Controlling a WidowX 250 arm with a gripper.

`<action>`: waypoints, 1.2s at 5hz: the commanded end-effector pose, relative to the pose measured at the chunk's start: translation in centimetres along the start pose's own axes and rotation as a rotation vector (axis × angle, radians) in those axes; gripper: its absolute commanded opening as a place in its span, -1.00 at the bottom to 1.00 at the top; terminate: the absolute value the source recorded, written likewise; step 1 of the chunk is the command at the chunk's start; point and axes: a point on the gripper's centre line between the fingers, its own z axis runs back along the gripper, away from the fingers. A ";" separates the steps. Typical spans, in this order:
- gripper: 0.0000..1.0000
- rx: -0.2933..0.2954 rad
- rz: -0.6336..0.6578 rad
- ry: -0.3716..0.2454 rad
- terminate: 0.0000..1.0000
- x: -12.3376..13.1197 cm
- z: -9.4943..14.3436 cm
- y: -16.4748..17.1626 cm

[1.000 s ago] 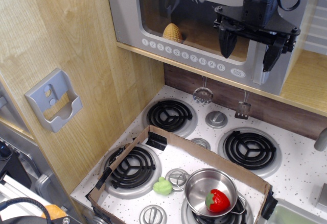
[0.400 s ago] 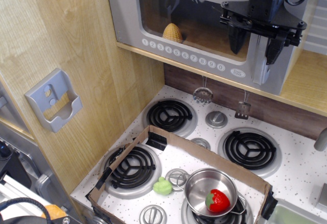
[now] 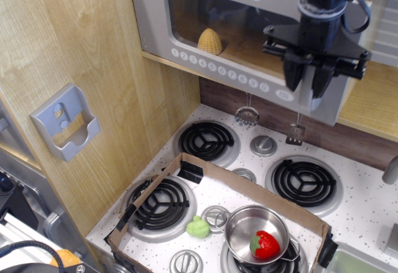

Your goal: Open microwave

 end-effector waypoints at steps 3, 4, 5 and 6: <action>1.00 0.109 0.276 0.074 -1.00 -7.6 3.0 3.7; 1.00 0.169 0.323 0.107 -1.00 -10.1 3.6 5.1; 1.00 0.180 0.426 0.089 -1.00 -12.4 4.1 5.3; 1.00 0.206 0.522 0.070 -1.00 -14.6 4.4 5.0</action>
